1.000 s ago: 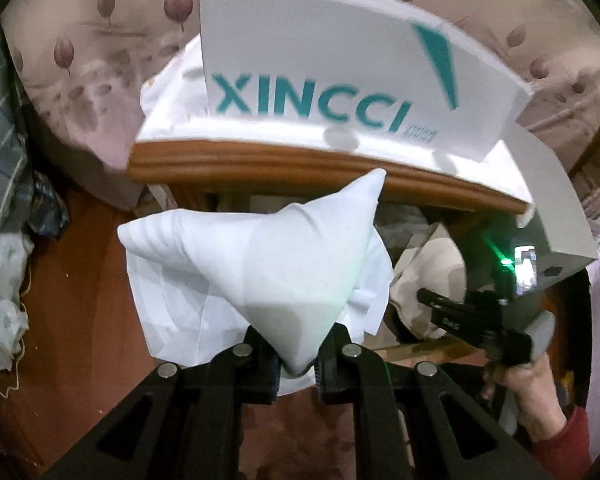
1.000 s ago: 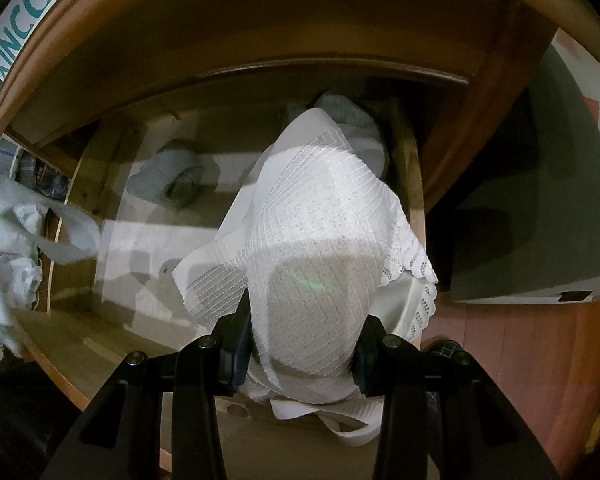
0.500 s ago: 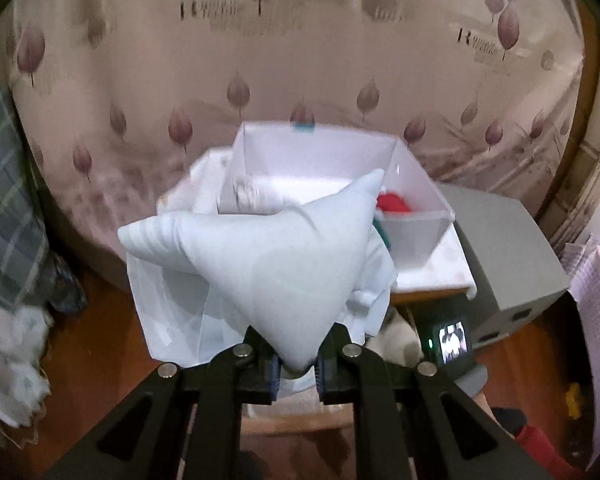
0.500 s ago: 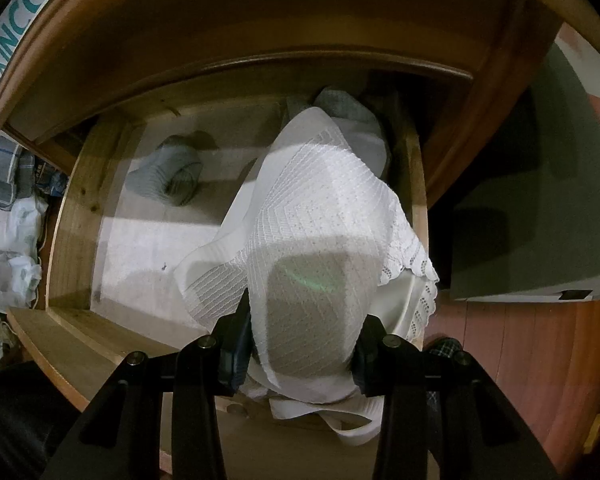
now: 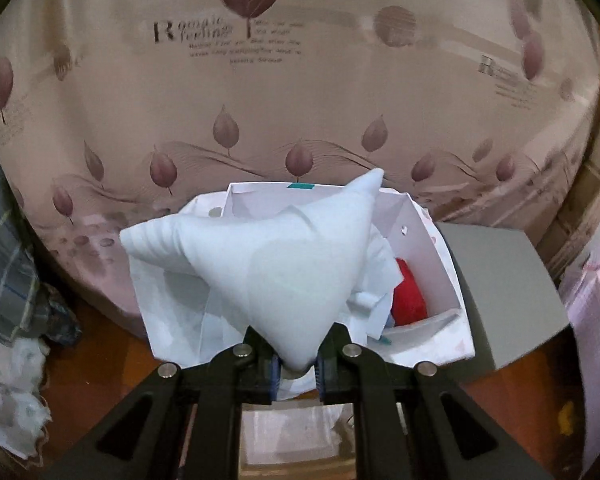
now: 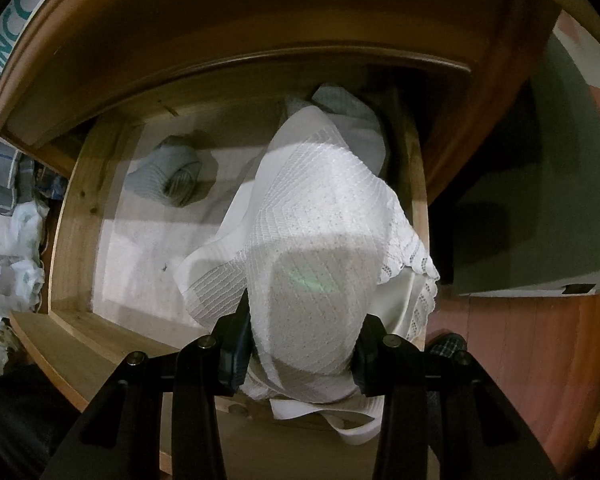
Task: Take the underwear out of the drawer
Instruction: 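Lift the white cloth with the left gripper and carry it over the shoe box, then open the left gripper to drop the white cloth, then withdraw to the drawer, then lift the white lace underwear with the right gripper toward the shoe box, then lower the lace underwear into the shoe box and open the right gripper, then move the right gripper back into the drawer toward the dark blue cloth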
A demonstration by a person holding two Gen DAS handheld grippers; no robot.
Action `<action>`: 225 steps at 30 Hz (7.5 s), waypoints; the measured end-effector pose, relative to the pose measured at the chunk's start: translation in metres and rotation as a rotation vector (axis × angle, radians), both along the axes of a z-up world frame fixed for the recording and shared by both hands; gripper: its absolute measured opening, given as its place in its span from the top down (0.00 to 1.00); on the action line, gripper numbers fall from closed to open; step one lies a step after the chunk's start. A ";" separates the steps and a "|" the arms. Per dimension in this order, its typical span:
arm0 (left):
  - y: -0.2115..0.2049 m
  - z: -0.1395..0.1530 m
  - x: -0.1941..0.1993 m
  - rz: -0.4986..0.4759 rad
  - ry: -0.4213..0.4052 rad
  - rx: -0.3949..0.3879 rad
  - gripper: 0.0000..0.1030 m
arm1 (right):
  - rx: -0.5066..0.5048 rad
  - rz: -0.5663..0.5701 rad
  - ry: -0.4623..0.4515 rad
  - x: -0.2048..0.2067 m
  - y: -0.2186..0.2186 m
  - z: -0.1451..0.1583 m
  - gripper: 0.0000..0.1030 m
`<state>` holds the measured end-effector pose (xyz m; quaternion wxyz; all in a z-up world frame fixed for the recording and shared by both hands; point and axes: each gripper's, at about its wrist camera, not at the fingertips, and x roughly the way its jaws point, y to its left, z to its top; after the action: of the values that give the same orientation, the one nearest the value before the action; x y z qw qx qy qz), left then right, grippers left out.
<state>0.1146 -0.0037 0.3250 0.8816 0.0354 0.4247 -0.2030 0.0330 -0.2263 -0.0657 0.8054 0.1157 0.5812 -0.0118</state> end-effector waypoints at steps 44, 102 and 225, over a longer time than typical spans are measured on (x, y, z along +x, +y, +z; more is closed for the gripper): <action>-0.041 -0.067 0.066 0.052 -0.041 0.142 0.47 | 0.020 -0.002 0.030 0.004 0.003 -0.004 0.61; 0.033 -0.283 -0.061 0.133 0.096 0.304 0.42 | 0.058 0.043 -0.153 0.005 0.008 0.076 0.63; 0.061 -0.262 -0.053 0.212 0.120 0.173 0.42 | -0.184 0.165 -0.350 0.114 0.053 0.280 0.26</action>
<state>0.0621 0.0569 0.0633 0.8648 0.0538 0.4938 -0.0731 0.1475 -0.1732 0.2138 0.8994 -0.0057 0.4366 0.0215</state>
